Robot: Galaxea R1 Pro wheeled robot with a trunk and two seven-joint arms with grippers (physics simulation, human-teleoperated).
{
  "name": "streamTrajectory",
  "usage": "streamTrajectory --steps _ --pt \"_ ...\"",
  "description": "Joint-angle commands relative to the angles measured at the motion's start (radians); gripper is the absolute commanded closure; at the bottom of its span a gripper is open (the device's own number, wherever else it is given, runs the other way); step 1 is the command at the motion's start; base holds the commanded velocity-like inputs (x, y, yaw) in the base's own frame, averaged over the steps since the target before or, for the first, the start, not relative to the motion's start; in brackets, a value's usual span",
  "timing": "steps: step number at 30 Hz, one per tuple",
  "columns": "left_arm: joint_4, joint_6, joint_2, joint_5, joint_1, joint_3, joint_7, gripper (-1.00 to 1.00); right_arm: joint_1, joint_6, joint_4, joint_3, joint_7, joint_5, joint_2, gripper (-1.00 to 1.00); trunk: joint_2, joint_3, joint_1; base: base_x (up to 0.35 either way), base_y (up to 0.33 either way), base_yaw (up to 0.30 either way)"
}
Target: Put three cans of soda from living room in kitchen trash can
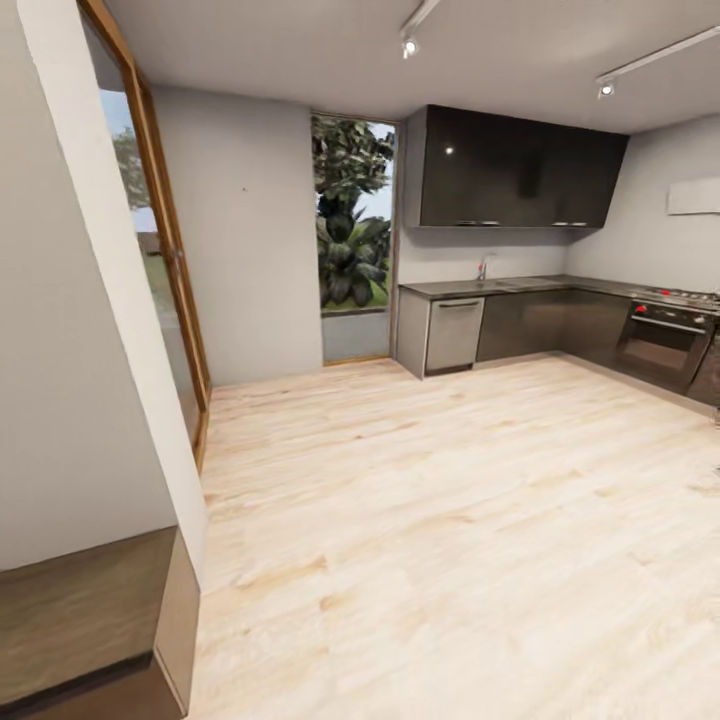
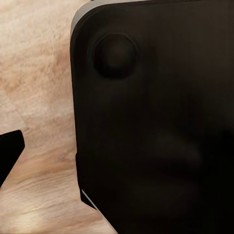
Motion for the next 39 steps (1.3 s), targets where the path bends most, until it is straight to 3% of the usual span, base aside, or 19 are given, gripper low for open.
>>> streamTrajectory --steps 1,39 --pt "0.000 0.000 0.000 0.000 0.000 0.000 0.000 -1.00 0.000 0.000 0.000 0.000 0.000 0.000 0.000 -1.00 0.000 0.000 0.000 0.000 0.000 -0.194" --pt "0.000 0.000 0.000 0.000 0.000 0.000 0.000 -1.00 0.000 0.000 0.000 -0.003 0.000 0.000 0.000 -1.00 0.000 0.000 0.000 0.000 0.000 -0.274"
